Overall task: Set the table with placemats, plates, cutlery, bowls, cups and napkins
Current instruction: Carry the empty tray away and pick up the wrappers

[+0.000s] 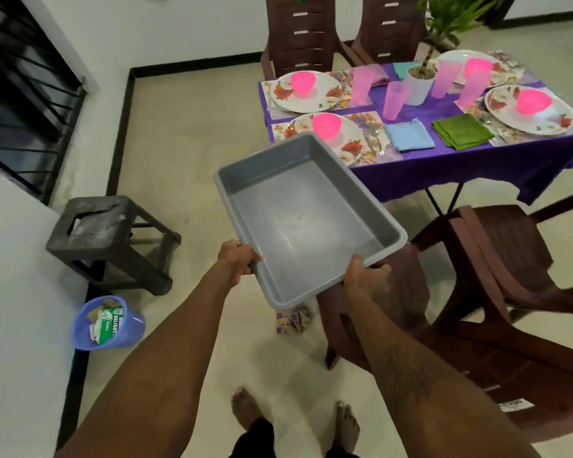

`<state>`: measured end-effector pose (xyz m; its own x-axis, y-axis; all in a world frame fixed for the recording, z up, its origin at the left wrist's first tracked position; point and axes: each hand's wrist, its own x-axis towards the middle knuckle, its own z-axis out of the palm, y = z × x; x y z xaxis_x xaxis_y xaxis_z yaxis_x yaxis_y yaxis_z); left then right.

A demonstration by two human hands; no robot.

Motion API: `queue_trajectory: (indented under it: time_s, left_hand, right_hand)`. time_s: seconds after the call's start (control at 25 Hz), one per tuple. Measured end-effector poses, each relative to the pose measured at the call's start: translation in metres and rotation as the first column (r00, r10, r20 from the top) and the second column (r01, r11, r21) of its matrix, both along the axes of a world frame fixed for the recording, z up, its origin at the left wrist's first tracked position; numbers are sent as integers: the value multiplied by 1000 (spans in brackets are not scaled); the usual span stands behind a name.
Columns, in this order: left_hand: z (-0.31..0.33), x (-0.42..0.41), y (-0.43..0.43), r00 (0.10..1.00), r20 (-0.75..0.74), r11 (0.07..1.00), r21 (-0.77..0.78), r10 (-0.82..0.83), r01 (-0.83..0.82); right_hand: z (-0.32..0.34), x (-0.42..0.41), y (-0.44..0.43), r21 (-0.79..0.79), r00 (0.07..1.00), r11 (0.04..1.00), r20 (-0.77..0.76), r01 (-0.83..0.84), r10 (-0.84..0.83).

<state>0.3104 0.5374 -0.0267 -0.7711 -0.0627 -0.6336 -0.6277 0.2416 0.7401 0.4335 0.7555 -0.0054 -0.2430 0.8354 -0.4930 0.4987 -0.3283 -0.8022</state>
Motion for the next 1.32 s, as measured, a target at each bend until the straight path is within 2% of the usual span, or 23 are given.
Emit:
queue_trajectory:
  time_s: [0.12,0.28,0.36,0.48,0.56,0.72,0.84,0.96,1.04,1.16,1.24,1.32]
  left_hand:
    - [2,-25,-73,1000,-21,1000,-2,23,-23]
    - [-1,-56,-171,991,-79,992,-65,103,-109]
    - [-2,-68,-211,978,-112,978,-93,176,-187]
    - [-5,-90,-268,955,-122,946,-152,269,-286]
    - [-11,-104,-299,950,-92,941,-138,298,-309]
    - [-30,-140,-354,930,-40,920,-140,365,-367]
    - [-44,-176,-393,875,-25,868,-115,483,-483]
    - [-57,-215,-428,778,51,779,-44,627,-625]
    - [-69,-240,-455,653,149,660,-3,743,-751]
    - [-99,-266,-480,496,294,469,161,817,-868]
    - [-109,-284,-490,439,359,373,240,824,-896]
    - [-123,-299,-505,443,381,356,279,812,-892]
  right_hand:
    - [-1,-29,-66,-26,998,998,1,-55,55]
    - [-19,-74,-155,-157,968,959,52,-235,246]
    - [-10,-99,-197,-171,982,970,42,-175,185]
    - [-15,-144,-254,-253,974,943,11,-217,227]
    - [-19,-174,-283,-290,974,933,8,-214,226]
    - [-31,-245,-349,-399,965,882,-40,-252,258]
    - [-44,-298,-400,-495,956,820,-101,-289,276]
    - [-53,-346,-445,-526,954,798,-105,-293,281]
    - [-60,-376,-474,-548,945,774,-112,-316,307]
    - [-70,-410,-514,-549,947,779,-78,-302,313]
    - [-86,-432,-543,-553,942,775,-59,-305,329]
    - [-103,-448,-575,-571,952,774,-42,-273,304]
